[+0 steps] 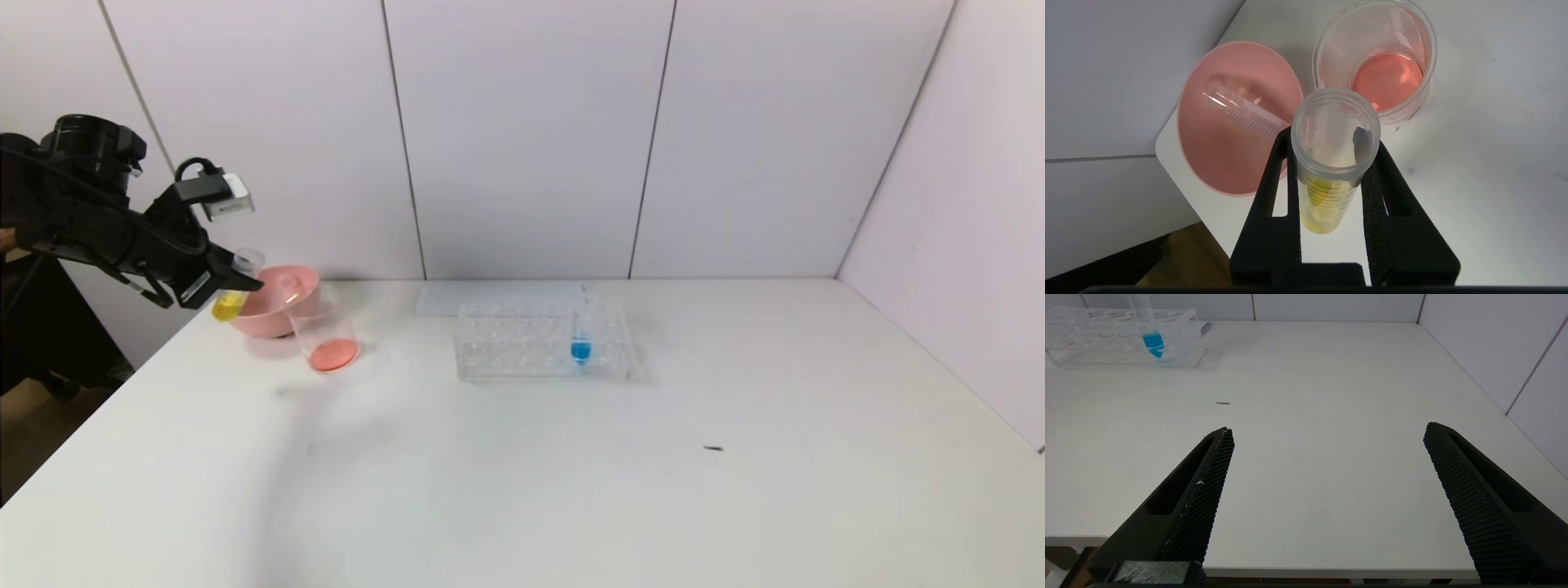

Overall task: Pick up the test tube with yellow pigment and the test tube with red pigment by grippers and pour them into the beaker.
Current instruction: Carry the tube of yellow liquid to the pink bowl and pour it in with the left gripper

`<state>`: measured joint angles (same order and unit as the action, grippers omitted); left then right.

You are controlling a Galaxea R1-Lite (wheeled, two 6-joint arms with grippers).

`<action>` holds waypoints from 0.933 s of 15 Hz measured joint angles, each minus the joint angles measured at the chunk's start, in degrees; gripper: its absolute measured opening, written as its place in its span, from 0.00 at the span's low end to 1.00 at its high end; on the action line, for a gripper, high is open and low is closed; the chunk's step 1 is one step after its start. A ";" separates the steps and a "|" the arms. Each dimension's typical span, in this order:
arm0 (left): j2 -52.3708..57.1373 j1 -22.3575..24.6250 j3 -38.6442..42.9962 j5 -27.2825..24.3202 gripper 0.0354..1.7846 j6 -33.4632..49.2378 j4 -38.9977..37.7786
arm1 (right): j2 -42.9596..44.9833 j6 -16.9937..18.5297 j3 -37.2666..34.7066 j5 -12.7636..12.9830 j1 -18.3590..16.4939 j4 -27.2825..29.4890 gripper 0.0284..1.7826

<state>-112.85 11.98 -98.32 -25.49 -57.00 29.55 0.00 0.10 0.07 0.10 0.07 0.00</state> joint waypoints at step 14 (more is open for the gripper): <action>-1.90 0.00 -8.05 4.44 0.23 -9.95 11.04 | 0.00 0.00 -0.02 0.00 -0.02 0.00 0.95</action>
<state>-114.75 11.98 -106.36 -21.05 -66.95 40.59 0.00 0.10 0.05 0.10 0.05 0.00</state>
